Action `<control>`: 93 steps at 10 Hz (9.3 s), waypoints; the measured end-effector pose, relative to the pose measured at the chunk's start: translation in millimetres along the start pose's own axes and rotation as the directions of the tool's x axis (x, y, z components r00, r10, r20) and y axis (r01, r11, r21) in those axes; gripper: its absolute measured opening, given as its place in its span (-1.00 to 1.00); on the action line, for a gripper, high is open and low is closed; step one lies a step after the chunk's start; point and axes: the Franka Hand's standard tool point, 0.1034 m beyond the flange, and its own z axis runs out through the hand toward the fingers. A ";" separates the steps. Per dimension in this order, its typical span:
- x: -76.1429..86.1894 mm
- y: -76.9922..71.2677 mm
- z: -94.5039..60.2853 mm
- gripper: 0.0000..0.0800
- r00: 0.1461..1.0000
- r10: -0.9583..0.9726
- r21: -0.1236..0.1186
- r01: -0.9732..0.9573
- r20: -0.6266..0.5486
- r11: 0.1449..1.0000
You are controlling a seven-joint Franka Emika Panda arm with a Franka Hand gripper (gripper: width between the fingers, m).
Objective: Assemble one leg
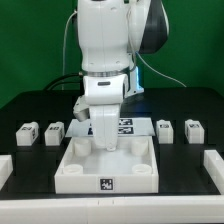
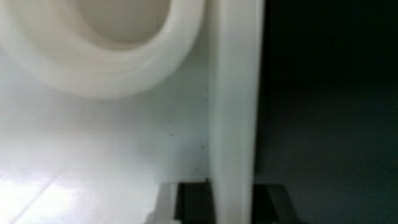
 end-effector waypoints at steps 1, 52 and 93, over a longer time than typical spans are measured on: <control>10.3 8.3 -0.9 -0.87 1.000 -0.018 -0.001 0.018 -0.007 1.000; 184.1 -15.2 -33.9 0.62 0.125 0.783 0.094 -0.992 0.609 0.086; 129.1 163.1 -164.3 -0.26 0.318 0.741 -0.076 -0.937 -0.591 0.341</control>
Offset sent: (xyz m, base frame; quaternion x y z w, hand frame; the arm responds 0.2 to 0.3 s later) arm 0.0224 0.0648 0.0001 -0.0318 0.0358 -0.0201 0.9987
